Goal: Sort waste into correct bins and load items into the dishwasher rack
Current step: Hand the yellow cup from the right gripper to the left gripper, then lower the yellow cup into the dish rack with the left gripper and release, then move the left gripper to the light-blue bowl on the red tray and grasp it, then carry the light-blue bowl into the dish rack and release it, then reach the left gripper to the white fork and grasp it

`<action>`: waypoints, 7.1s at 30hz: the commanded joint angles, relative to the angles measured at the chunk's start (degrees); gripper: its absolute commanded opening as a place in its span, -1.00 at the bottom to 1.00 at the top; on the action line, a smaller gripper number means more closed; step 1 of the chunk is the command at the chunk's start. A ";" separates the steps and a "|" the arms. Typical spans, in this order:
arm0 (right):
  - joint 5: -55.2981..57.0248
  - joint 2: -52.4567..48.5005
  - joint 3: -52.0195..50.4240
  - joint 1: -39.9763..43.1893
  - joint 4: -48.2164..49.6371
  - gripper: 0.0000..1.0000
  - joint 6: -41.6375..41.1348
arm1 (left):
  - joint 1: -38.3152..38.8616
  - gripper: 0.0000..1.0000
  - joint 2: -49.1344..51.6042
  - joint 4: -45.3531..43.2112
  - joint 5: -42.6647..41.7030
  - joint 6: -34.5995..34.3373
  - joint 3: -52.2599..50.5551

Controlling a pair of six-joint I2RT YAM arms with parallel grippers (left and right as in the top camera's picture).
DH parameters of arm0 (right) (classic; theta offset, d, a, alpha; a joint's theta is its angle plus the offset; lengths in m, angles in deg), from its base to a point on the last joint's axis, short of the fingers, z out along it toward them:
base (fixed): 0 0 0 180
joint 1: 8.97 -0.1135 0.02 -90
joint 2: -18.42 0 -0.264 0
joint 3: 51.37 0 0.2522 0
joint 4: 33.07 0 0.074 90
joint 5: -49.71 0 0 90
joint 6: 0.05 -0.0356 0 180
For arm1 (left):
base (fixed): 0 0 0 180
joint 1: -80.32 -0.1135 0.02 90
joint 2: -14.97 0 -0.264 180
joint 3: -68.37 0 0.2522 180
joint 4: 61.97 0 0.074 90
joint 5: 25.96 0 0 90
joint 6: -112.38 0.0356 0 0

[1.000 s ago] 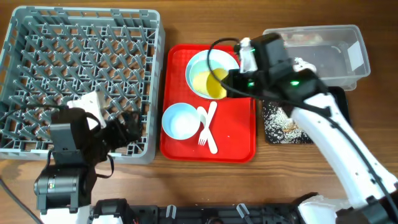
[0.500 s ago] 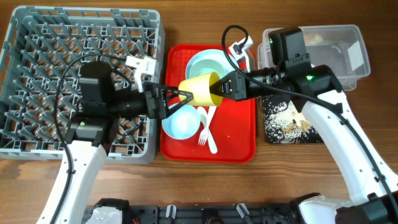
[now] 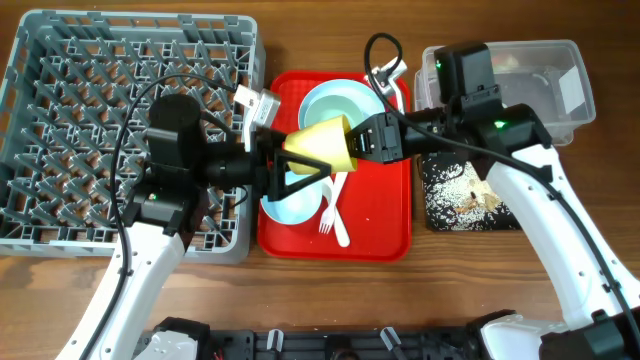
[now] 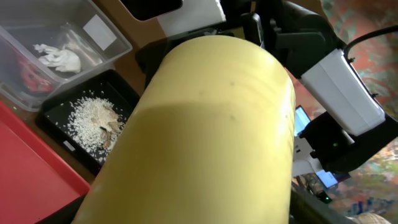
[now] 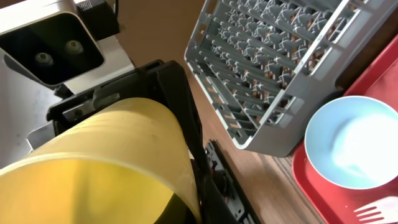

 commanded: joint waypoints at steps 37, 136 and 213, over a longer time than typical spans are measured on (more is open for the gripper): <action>16.81 -0.35 0.00 1.62 -8.11 -0.35 0.02 | -3.87 -0.40 0.22 13.35 21.05 10.43 0.79; 57.96 4.98 0.00 9.35 -29.88 0.61 -1.07 | 23.71 -0.92 14.73 38.99 68.59 10.51 17.79; 63.43 4.98 0.00 14.56 -31.34 0.80 -1.44 | 14.93 1.00 18.56 54.90 68.41 1.77 25.64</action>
